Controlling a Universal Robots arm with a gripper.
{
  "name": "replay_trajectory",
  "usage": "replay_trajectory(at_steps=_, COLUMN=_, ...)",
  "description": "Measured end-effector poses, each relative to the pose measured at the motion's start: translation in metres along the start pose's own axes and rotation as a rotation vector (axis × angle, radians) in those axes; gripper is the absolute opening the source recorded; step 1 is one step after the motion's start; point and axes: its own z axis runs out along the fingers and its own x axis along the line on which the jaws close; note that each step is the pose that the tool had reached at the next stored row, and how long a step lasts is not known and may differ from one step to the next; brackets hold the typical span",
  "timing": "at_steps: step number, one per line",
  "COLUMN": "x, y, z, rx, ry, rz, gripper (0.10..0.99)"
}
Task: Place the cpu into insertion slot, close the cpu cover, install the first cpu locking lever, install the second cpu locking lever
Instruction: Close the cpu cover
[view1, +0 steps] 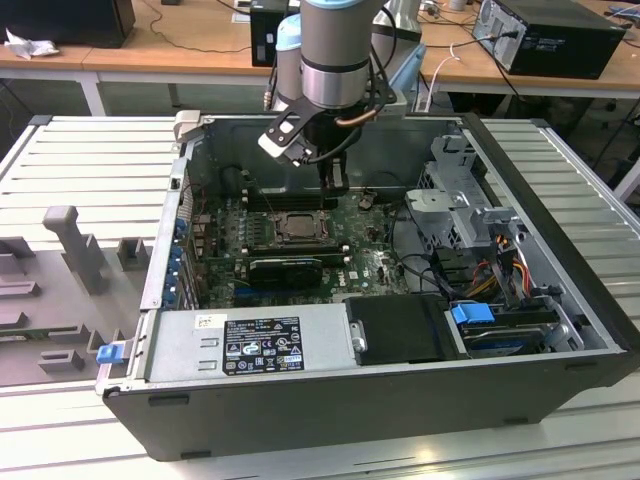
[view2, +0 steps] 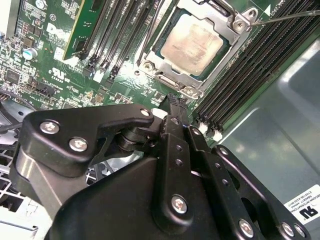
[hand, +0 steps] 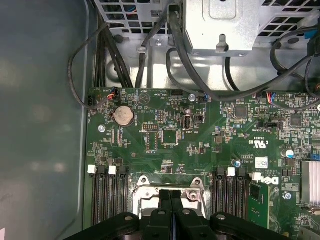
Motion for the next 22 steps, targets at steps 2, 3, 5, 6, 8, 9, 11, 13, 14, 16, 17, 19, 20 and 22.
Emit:
replay_trajectory(at_steps=2, x=0.0000, y=-0.0004, z=0.0002, rx=0.000, ry=0.0000, rz=0.000, gripper=0.106)
replay_trajectory(at_steps=3, x=0.0000, y=-0.0005, z=0.0002, rx=0.000, ry=0.0000, rz=0.000, gripper=0.106)
replay_trajectory(at_steps=5, x=0.0000, y=-0.0008, z=0.0005, rx=0.000, ry=0.0000, rz=0.000, gripper=0.106)
replay_trajectory(at_steps=6, x=0.0000, y=-0.0009, z=0.0006, rx=0.000, ry=0.0000, rz=0.000, gripper=0.106)
replay_trajectory(at_steps=8, x=0.0000, y=-0.0011, z=0.0008, rx=0.000, ry=0.0000, rz=0.000, gripper=0.106)
replay_trajectory(at_steps=9, x=0.0000, y=-0.0012, z=0.0010, rx=0.000, ry=0.0001, rz=-0.001, gripper=0.106)
replay_trajectory(at_steps=11, x=0.0000, y=-0.0014, z=0.0012, rx=0.000, ry=0.0001, rz=-0.001, gripper=0.106)
replay_trajectory(at_steps=13, x=0.0000, y=-0.0016, z=0.0014, rx=0.000, ry=0.0002, rz=-0.002, gripper=0.106)
replay_trajectory(at_steps=14, x=0.0000, y=-0.0018, z=0.0015, rx=0.000, ry=0.0002, rz=-0.003, gripper=0.106)
replay_trajectory(at_steps=16, x=0.0000, y=-0.0024, z=0.0018, rx=0.000, ry=0.0002, rz=-0.003, gripper=0.106)
replay_trajectory(at_steps=17, x=0.0000, y=-0.0027, z=0.0019, rx=0.000, ry=0.0003, rz=-0.003, gripper=0.106)
replay_trajectory(at_steps=19, x=0.0000, y=-0.0039, z=0.0037, rx=0.000, ry=0.0005, rz=-0.003, gripper=0.106)
replay_trajectory(at_steps=20, x=0.0000, y=-0.0047, z=0.0053, rx=0.000, ry=0.0003, rz=-0.004, gripper=0.106)
replay_trajectory(at_steps=22, x=-0.0002, y=-0.0065, z=0.0095, rx=0.001, ry=0.0007, rz=-0.007, gripper=0.106)
